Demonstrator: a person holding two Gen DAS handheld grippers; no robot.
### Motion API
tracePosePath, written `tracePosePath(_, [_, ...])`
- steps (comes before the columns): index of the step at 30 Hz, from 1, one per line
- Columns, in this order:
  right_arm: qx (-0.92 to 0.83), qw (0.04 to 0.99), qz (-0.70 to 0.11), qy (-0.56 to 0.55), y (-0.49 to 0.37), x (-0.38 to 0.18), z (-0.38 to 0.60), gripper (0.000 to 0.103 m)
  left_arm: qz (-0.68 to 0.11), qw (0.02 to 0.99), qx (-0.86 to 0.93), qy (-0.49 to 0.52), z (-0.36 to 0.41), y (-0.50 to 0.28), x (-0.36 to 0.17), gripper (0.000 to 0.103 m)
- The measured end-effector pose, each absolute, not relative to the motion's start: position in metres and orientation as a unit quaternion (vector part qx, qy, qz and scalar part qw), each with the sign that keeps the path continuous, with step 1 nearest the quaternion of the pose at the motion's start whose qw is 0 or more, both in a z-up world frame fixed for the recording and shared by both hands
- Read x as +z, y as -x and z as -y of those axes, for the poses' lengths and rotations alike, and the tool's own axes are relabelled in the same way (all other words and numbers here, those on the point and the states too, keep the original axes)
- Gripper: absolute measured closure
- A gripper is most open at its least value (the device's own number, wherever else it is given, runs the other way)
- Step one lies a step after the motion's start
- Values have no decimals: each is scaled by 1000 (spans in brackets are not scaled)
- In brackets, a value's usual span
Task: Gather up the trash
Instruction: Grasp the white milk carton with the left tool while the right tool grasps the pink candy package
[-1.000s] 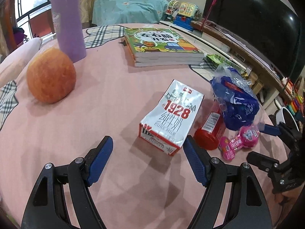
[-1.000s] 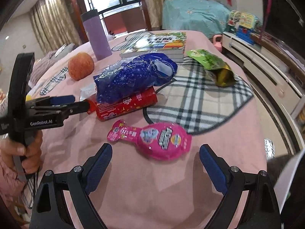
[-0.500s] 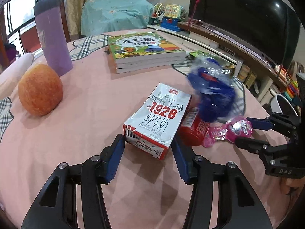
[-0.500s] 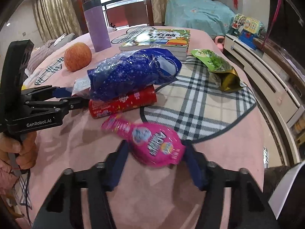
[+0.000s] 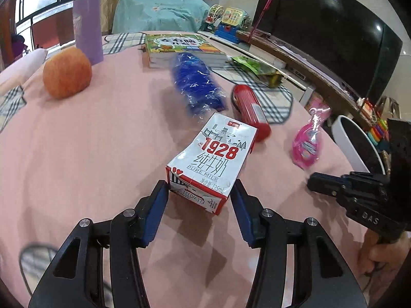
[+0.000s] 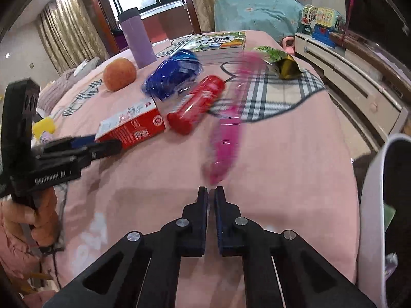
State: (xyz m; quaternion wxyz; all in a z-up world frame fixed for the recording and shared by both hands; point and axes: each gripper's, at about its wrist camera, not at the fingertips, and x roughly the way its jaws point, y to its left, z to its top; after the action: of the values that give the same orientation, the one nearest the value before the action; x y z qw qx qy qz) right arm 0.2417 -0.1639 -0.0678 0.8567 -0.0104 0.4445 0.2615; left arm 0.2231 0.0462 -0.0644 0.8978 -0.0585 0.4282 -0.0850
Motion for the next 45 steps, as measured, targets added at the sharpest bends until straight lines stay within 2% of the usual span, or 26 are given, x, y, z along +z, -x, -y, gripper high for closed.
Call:
tracePosePath(7, [235, 870, -433, -36, -231, -63, 178, 88, -433, 895, -77, 77, -44, -195, -69, 52])
tracePosePath(9, [215, 875, -430, -54, -234, -62, 183, 66, -436, 894, -70, 78, -43, -195, -71, 52])
tracePosePath(11, [202, 874, -435, -80, -243, -64, 186, 51, -436, 894, -68, 80, -43, -197, -70, 50])
tracePosePath(12, [201, 872, -437, -93, -248, -65, 188, 50, -436, 894, -68, 80, -43, -198, -69, 42])
tracePosePath(14, [192, 872, -436, -108, -255, -69, 193, 50, -434, 895, -62, 76, -43, -200, -69, 29])
tracePosePath(22, [162, 879, -428, -131, -280, -73, 183, 50, -432, 898, -67, 56, -37, -214, -71, 29])
tracePosePath(23, [157, 882, -428, -121, -282, -72, 179, 53, -432, 898, -69, 54, -35, -214, -72, 30])
tracePosePath(24, [154, 883, -428, -115, -283, -72, 176, 59, -432, 898, -72, 51, -34, -214, -72, 39])
tracePosePath(26, [153, 885, -427, -106, -283, -72, 172, 64, -433, 897, -79, 43, -30, -213, -73, 46])
tracePosePath(32, [164, 887, -418, -111, -269, -69, 180, 73, -423, 901, -84, 53, -27, -206, -68, 49])
tracePosePath(45, [177, 895, -395, -106, -215, -49, 206, 74, -402, 905, -123, 56, 10, -183, -48, 49])
